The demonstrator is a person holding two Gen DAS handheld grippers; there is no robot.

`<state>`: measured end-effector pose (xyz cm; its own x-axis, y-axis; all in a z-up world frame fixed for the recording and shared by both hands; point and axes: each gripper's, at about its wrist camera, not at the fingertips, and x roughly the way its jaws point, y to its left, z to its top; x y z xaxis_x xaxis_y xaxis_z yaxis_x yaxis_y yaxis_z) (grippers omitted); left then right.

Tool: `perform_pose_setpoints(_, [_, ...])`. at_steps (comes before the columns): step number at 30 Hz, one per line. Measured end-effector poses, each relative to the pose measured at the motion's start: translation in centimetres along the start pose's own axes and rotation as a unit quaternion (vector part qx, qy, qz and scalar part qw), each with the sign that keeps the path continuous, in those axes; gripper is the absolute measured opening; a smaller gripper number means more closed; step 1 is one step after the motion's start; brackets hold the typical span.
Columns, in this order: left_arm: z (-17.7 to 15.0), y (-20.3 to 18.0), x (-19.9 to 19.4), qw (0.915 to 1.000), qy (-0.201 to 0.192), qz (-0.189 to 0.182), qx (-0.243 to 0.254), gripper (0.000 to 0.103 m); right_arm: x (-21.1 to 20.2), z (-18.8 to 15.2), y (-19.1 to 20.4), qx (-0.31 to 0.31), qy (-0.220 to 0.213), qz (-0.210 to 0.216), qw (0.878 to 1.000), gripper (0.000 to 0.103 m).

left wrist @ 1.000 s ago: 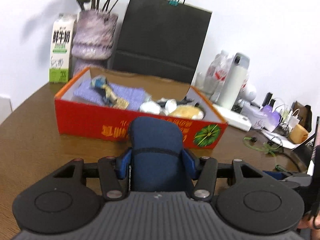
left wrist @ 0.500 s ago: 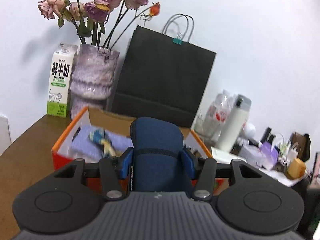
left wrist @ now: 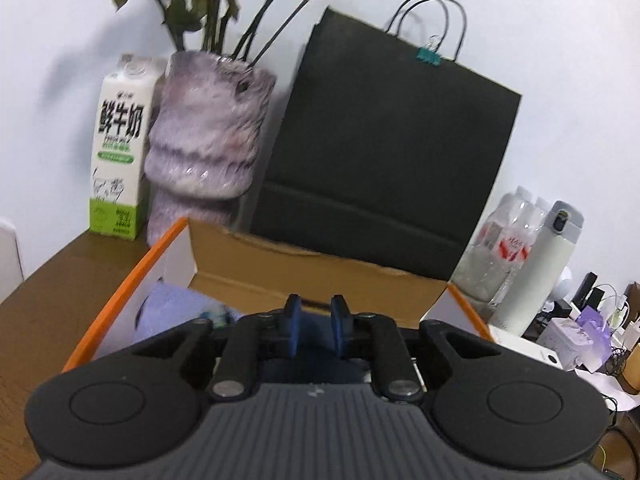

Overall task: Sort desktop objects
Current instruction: 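Carry the navy pouch with the left tool into the box, then open the left tool to release the pouch and withdraw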

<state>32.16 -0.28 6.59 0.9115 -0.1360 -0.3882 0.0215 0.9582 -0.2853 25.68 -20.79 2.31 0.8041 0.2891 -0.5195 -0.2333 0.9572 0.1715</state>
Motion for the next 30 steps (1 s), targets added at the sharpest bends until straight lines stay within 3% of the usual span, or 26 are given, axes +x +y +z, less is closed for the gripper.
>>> perform_pose_setpoints(3, [-0.3,0.6,-0.6,0.9999,0.003,0.015,-0.005,0.04,0.0,-0.1,-0.3,0.002,0.004,0.0,1.0,0.103])
perform_pose_setpoints(5, [-0.6,0.8,-1.2,0.9997,0.0,0.025,-0.003,0.066,0.1,-0.1,-0.5,0.005,0.008,0.0,1.0,0.103])
perform_pose_setpoints(8, [-1.3,0.8,-2.9,0.999,-0.012,0.04,0.017,0.096,0.1,-0.1,-0.7,0.01,0.007,-0.001,1.0,0.103])
perform_pose_setpoints(10, [-1.9,0.8,-4.1,0.9981,-0.022,0.049,0.029,0.103,0.0,-0.1,-0.8,0.013,0.006,0.001,1.0,0.103])
perform_pose_setpoints(22, [-4.4,0.2,-10.7,0.9974,-0.036,0.052,0.036,0.103,-3.8,-0.6,0.4,0.014,-0.044,0.018,0.999,0.103])
perform_pose_setpoints(30, [-5.9,0.0,-14.9,0.9971,-0.046,0.044,0.041,0.103,-7.5,-2.1,2.6,-0.002,-0.042,0.028,0.999,0.103])
